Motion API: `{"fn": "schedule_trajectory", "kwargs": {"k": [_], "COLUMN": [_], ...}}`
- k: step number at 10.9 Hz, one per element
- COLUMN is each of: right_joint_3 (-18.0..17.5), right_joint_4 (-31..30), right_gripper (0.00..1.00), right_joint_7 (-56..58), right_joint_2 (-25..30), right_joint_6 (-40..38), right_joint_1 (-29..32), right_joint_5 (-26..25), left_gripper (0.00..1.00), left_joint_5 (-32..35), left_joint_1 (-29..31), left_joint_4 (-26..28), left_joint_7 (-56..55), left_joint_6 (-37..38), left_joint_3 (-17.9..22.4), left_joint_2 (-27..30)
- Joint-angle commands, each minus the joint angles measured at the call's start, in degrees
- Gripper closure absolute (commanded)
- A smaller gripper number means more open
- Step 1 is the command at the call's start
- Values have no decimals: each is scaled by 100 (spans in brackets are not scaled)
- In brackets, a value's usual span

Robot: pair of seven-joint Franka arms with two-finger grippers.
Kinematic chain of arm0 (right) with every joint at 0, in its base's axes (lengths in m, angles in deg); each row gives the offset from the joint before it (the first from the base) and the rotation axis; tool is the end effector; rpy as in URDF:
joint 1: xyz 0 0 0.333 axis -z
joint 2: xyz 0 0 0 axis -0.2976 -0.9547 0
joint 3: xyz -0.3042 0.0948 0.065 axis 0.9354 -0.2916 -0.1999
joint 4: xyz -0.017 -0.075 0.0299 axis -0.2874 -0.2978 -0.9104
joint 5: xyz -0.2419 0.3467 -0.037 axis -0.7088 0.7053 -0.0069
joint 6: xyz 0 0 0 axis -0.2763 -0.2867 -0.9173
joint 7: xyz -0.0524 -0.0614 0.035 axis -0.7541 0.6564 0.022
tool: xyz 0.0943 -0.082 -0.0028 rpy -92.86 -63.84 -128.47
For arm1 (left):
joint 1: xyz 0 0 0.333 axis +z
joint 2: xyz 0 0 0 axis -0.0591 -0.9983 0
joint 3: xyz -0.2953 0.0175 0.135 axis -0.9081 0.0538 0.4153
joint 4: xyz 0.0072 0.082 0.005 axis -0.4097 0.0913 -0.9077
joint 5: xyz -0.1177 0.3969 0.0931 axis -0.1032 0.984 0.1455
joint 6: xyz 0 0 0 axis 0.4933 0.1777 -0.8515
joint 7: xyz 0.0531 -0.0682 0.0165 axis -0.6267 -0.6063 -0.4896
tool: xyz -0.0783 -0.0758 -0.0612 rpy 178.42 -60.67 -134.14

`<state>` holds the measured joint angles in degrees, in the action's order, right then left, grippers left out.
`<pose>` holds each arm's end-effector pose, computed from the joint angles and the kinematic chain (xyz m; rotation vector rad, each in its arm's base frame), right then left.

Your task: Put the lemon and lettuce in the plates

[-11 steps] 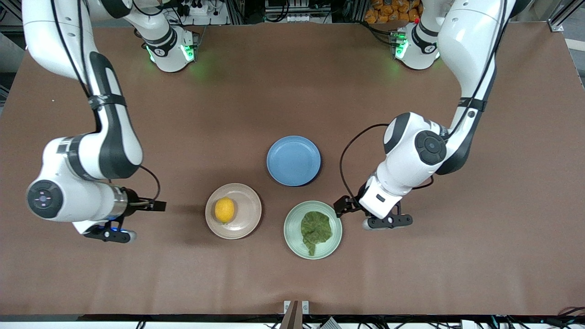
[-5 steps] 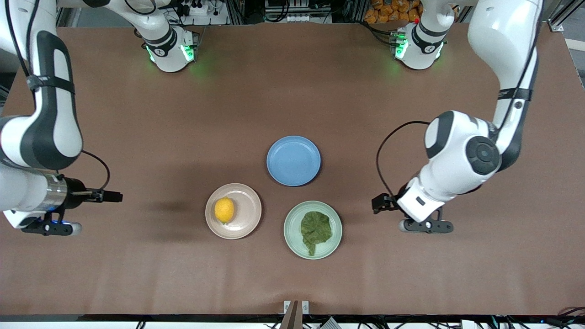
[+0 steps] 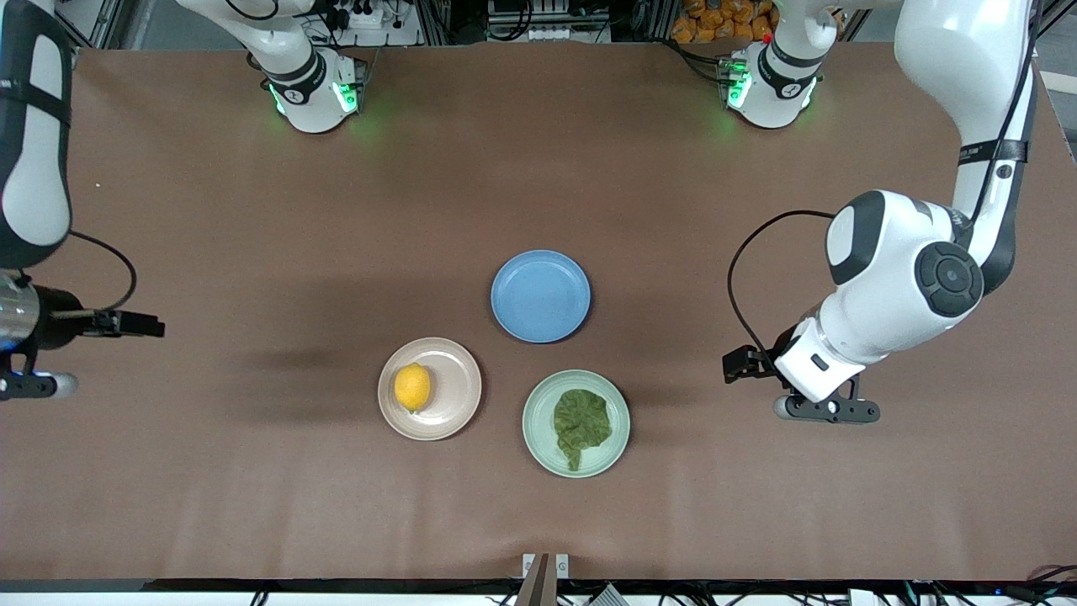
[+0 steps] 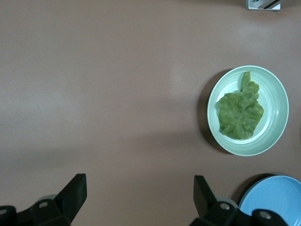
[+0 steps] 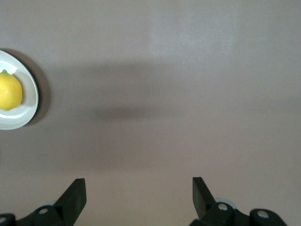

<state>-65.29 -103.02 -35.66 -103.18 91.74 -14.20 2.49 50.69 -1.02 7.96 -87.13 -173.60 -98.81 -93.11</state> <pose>0.6956 -0.0645 0.4801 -3.1081 0.0340 0.2776 0.7134 -0.1981 0.3857 2.9574 -0.0848 0.1382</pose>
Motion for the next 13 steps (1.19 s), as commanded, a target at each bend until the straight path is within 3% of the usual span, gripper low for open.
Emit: {"fn": "schedule_trajectory", "kwargs": {"k": [1, 3, 7, 13], "right_joint_3": [-517, -722, -722, -644], "right_joint_4": [-801, -1434, -1665, -1525], "right_gripper": [0, 0, 0, 0], "right_joint_7": [86, 86, 77, 95], "right_joint_2": [868, 1510, 2232, 2374], "right_joint_6": [5, 120, -91, -188], "right_joint_1": [539, 830, 867, 911], "right_joint_5": [-169, -178, -178, -204], "left_gripper": [0, 0, 0, 0], "left_joint_5": [221, 248, 380, 547], "left_joint_1": [334, 457, 766, 898], "left_joint_4": [714, 1022, 1041, 1032], "left_joint_7": [113, 324, 369, 281], "left_joint_6": [46, 107, 914, 1688], "left_joint_3": [-36, -19, -19, -10], "left_joint_2": [680, 971, 1393, 2017]}}
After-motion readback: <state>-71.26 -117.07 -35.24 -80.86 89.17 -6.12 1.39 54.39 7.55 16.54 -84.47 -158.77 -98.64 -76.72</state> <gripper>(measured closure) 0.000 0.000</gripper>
